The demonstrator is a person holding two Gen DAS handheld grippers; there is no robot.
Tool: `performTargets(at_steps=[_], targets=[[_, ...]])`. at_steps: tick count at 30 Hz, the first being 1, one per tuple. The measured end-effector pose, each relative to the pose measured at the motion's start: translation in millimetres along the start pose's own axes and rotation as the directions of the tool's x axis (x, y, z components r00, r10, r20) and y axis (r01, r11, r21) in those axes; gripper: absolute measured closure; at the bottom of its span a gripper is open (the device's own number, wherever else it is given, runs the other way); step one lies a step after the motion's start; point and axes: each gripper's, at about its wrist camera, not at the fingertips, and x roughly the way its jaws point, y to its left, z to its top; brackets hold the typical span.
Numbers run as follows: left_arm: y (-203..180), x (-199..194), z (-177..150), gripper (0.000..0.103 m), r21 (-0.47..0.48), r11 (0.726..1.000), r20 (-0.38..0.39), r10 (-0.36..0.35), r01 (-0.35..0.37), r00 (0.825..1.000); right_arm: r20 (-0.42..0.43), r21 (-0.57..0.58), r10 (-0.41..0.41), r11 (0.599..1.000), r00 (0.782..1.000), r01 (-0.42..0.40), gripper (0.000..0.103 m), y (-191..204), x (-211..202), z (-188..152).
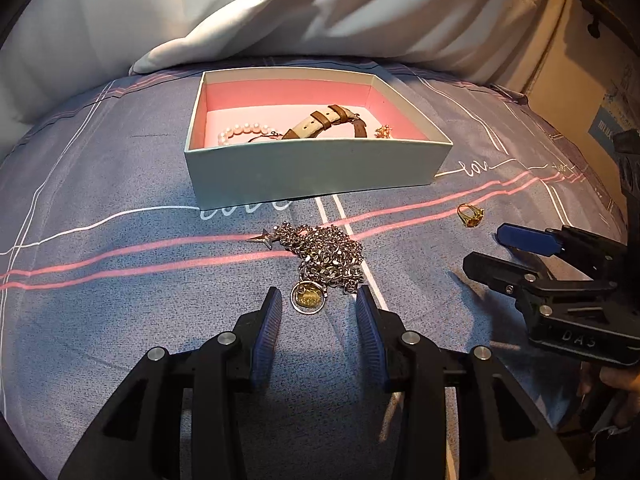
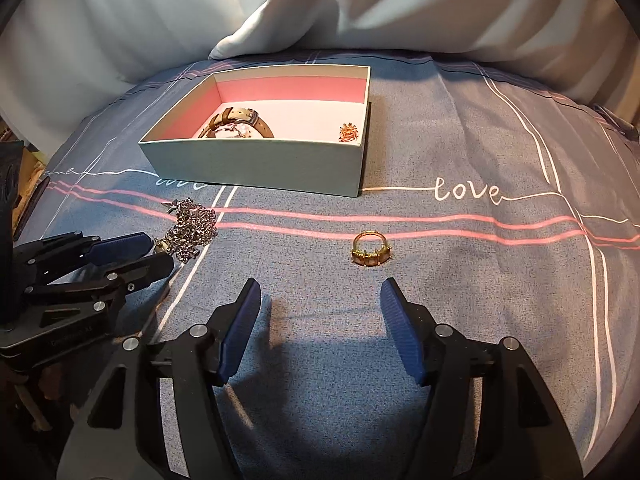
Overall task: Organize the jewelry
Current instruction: 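Lower the right gripper onto the gold ring and close on it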
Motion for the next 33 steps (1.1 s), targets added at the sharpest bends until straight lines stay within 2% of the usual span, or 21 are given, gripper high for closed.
performTargets(at_steps=[5,8,11,13,18,21,25,33], targets=[[-2.6,3.1,-2.1,0.065,0.018,1.0,0.019,0.006,-0.006,1.0,0.008,0.037,0.001,0.999,1.0,-0.001,0.04,-8.0,0.9,-1.3],[-1.2,3.4,-3.7,0.084,0.021,1.0,0.024,0.005,-0.005,1.0,0.013,0.044,0.004,0.999,1.0,-0.005,0.04,-10.6,1.4,-1.0],[0.4,2.2,-3.7,0.084,0.011,1.0,0.029,-0.013,0.012,1.0,0.016,0.032,-0.001,0.999,1.0,0.001,0.04,-10.1,2.8,0.0],[-1.6,0.3,-3.9,0.098,0.019,1.0,0.036,-0.022,0.021,0.999,0.013,0.024,-0.007,1.0,1.0,0.007,0.04,-10.0,4.9,1.5],[-6.1,-2.1,-5.1,0.097,0.036,0.999,0.029,-0.011,0.01,1.0,0.011,0.022,0.008,1.0,1.0,-0.009,0.04,-10.9,8.4,6.2],[-1.2,-7.6,-6.9,0.097,0.01,1.0,0.024,-0.017,0.017,1.0,0.015,0.027,0.016,0.999,1.0,-0.016,0.04,-11.5,6.9,5.3],[-0.3,-19.8,-8.5,0.098,0.031,1.0,0.071,0.003,-0.005,0.997,0.017,0.031,0.021,0.999,1.0,-0.021,0.04,-12.1,7.1,3.2],[8.9,-26.0,-4.3,0.098,-0.017,0.999,0.08,-0.028,0.029,0.996,0.008,0.015,0.031,0.999,0.999,-0.031,0.04,-9.6,10.0,5.2]])
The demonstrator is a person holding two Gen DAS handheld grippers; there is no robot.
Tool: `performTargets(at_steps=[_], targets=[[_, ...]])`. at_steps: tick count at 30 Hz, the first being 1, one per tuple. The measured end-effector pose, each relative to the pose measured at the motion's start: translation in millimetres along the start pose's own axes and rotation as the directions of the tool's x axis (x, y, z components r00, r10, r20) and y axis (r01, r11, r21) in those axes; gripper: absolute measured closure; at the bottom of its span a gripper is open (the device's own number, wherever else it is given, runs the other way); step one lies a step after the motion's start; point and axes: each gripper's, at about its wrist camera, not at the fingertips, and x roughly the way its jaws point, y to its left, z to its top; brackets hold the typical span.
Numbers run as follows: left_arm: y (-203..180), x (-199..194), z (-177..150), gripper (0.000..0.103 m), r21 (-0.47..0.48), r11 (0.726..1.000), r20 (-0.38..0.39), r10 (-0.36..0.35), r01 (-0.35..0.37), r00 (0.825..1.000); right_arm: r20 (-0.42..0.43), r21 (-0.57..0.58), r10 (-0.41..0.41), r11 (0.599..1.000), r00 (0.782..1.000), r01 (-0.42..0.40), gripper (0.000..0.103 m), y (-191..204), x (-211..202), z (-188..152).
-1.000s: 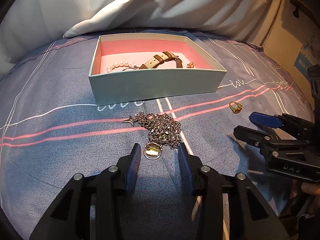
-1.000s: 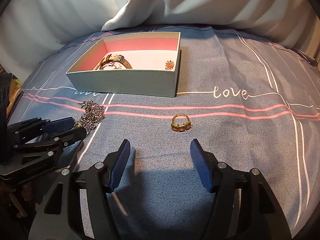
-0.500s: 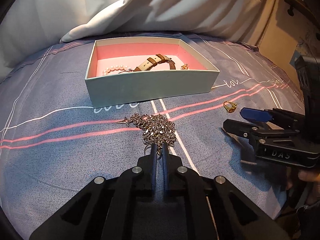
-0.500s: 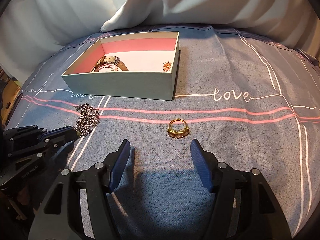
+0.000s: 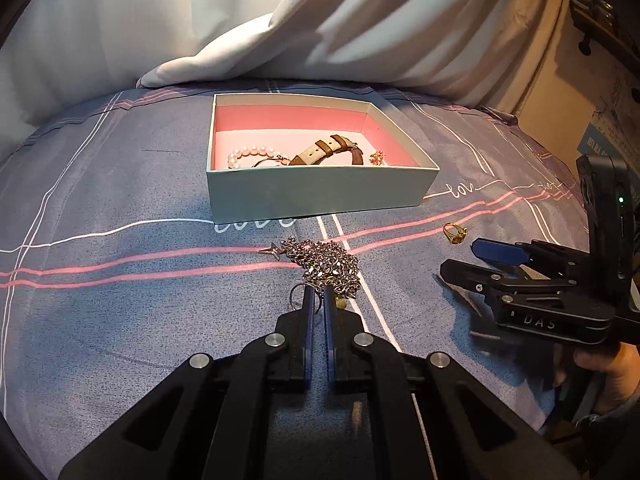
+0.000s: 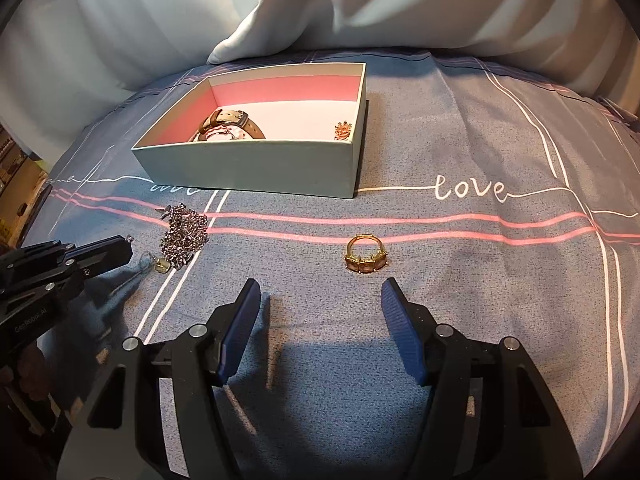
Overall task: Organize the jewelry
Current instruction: 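Lower the right gripper onto the gold ring and close on it, then carry the gold ring over the green box and open the right gripper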
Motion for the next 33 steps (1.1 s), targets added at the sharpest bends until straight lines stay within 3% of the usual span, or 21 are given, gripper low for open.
performTargets(at_steps=[6,8,10,11,33], targets=[[-0.4,-2.8,3.8,0.098,-0.028,1.0,0.003,-0.014,0.014,1.0,-0.006,-0.01,-0.003,1.0,1.0,0.003,0.042,-2.0,12.0,11.7],[-1.6,-4.2,5.3,0.098,-0.023,1.0,0.007,-0.013,0.014,1.0,-0.007,-0.018,-0.009,1.0,1.0,0.008,0.055,-1.8,15.9,15.4],[-3.2,-5.5,6.1,0.098,-0.02,1.0,0.011,-0.012,0.012,1.0,-0.003,-0.016,-0.019,1.0,1.0,0.019,0.077,-2.4,16.0,17.2],[-3.3,-5.9,6.3,0.098,-0.021,1.0,0.011,-0.014,0.014,1.0,-0.002,-0.011,-0.012,1.0,1.0,0.012,0.079,-3.2,15.5,17.3],[-4.8,-8.1,15.0,0.098,-0.046,0.999,0.016,-0.022,0.023,1.0,0.014,-0.09,0.053,0.995,0.999,-0.051,0.079,38.9,-2.2,15.4]])
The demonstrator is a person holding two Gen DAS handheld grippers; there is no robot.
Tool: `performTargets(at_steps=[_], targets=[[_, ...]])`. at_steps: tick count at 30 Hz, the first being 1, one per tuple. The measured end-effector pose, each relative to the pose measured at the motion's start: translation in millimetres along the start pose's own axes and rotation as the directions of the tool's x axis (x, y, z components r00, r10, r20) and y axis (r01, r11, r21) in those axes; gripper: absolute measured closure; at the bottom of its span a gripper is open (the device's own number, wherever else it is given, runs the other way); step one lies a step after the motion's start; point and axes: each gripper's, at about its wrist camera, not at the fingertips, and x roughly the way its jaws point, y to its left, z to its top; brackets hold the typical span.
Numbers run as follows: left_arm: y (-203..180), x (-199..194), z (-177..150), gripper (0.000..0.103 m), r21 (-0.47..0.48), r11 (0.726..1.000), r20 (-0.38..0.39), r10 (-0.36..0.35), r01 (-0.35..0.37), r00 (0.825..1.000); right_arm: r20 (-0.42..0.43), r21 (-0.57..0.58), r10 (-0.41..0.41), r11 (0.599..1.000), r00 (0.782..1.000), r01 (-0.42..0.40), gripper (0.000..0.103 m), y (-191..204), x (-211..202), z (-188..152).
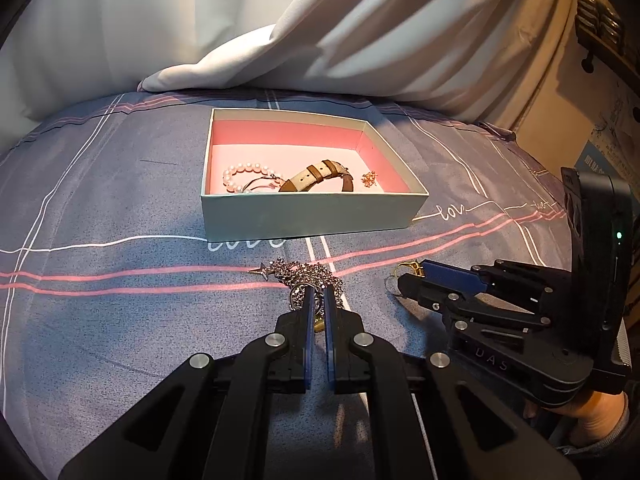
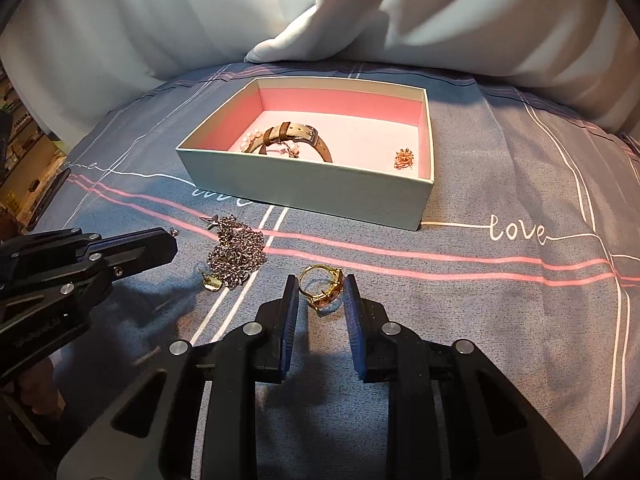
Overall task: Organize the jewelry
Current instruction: 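Carry the gold ring over the green box and open the right gripper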
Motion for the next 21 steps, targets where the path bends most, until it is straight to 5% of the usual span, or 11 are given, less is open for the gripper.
performTargets(at_steps=[7,14,21], targets=[[0.9,-7.7,16.3,0.098,-0.014,1.0,0.025,0.009,-0.009,1.0,0.037,-0.022,0.007,1.0,0.999,-0.006,0.079,6.8,-10.9,20.8],[-7.7,-27.4,73.0,0.098,0.009,1.0,0.149,0.015,-0.016,0.989,0.144,-0.048,-0.014,0.999,0.989,0.021,0.079,10.1,-33.4,81.3],[-1.2,-29.2,113.3,0.098,-0.027,0.999,0.191,0.044,-0.04,0.981,0.177,-0.063,-0.02,0.997,0.984,0.032,0.079,8.5,-36.1,124.7]])
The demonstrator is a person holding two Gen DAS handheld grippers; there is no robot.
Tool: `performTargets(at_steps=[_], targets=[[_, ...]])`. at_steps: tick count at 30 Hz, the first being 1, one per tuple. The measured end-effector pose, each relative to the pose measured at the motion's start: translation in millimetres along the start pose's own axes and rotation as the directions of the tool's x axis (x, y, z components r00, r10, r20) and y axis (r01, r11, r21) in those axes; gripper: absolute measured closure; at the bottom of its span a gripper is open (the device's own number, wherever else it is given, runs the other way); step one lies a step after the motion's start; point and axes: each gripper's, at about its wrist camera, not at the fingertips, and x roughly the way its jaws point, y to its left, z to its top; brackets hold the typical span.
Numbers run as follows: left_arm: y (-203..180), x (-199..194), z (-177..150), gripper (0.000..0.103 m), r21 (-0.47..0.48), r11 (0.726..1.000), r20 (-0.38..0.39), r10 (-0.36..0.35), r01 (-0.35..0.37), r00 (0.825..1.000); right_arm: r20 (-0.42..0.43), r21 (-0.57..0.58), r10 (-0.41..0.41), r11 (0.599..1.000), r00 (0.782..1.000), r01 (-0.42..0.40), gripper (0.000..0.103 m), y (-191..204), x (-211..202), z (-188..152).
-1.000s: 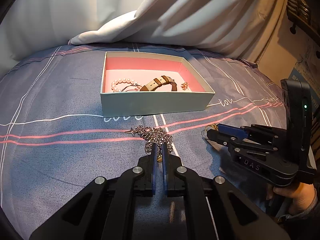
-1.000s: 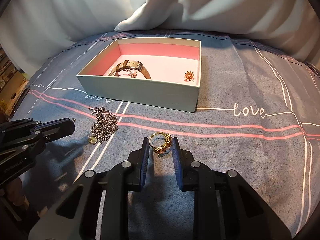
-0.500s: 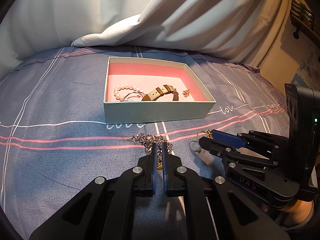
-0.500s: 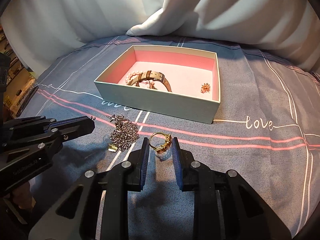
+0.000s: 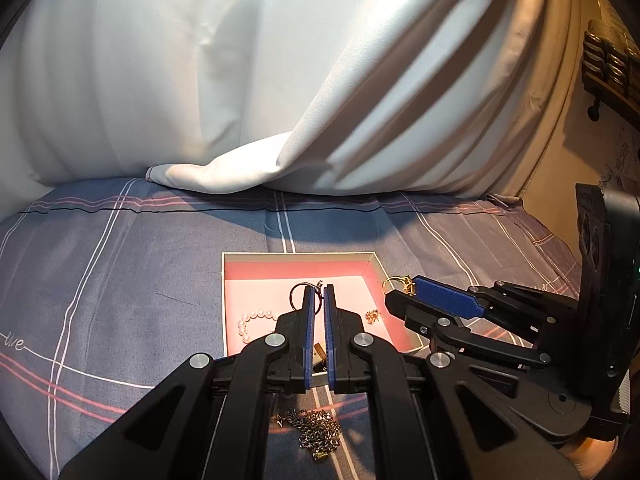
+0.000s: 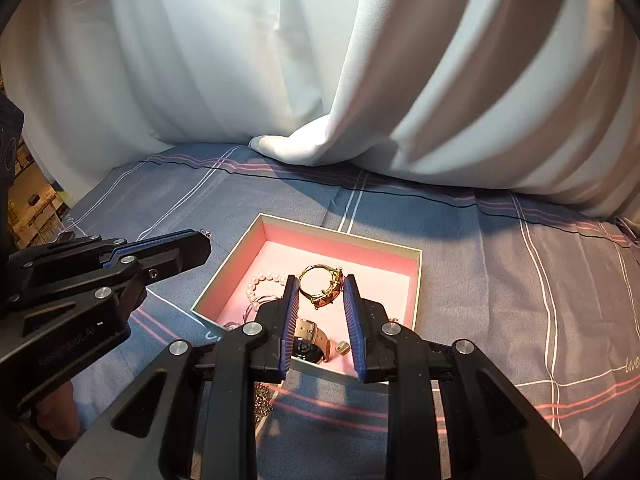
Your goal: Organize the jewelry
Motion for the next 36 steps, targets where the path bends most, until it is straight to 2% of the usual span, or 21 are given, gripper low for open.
performTargets(at_steps=[6,9,20,21,22,23,24,25,28,32,34,36], targets=[[7.3,19.4,16.5,0.098,-0.017,0.999,-0.021,0.036,-0.036,0.999,-0.012,0.004,-0.008,1.0,1.0,0.008,0.079,-6.3,12.0,18.4],[12.7,26.3,22.3,0.098,-0.025,0.999,-0.035,0.027,-0.028,0.999,-0.028,0.004,-0.014,1.0,1.0,0.014,0.079,-7.9,19.6,23.3],[15.7,45.6,19.5,0.098,-0.028,0.999,-0.082,0.029,-0.031,0.996,-0.094,-0.003,-0.022,1.0,0.995,0.022,0.079,-7.1,47.4,15.3],[15.9,47.6,18.3,0.098,-0.026,0.999,-0.089,0.029,-0.031,0.996,-0.104,-0.007,-0.027,1.0,0.994,0.027,0.074,-6.9,49.6,13.0],[16.5,49.9,16.7,0.096,-0.028,0.999,-0.098,0.023,-0.026,0.995,-0.114,-0.016,-0.049,0.999,0.992,0.047,0.056,-6.1,51.3,10.0],[17.7,51.3,14.2,0.087,-0.033,0.999,-0.107,0.021,-0.024,0.994,-0.107,-0.031,-0.073,0.997,0.992,0.07,0.049,-5.1,50.0,6.4],[19.5,51.0,10.6,0.073,-0.042,0.999,-0.109,0.024,-0.029,0.994,-0.099,-0.041,-0.075,0.997,0.992,0.071,0.048,-3.7,47.2,1.8],[21.2,49.0,6.3,0.069,-0.052,0.998,-0.108,0.024,-0.03,0.994,-0.099,-0.041,-0.067,0.997,0.993,0.063,0.048,-3.2,44.4,-3.4],[24.6,40.3,-13.3,0.068,-0.062,0.998,-0.115,0.0,-0.007,0.993,-0.101,-0.035,-0.038,0.999,0.994,0.034,0.048,0.2,32.6,-27.5],[26.7,30.5,-55.5,0.068,-0.07,0.998,-0.159,-0.015,0.003,0.987,-0.13,-0.025,0.014,1.0,0.991,-0.017,0.048,10.9,23.6,-73.0],[29.2,27.1,-77.5,0.068,-0.082,0.997,-0.183,-0.013,-0.002,0.983,-0.148,-0.016,0.03,0.999,0.989,-0.033,0.056,16.8,24.1,-93.7],[30.6,24.7,-96.9,0.068,-0.068,0.998,-0.208,0.003,-0.017,0.978,-0.158,-0.008,0.059,0.998,0.986,-0.061,0.059,21.9,26.4,-108.9]])
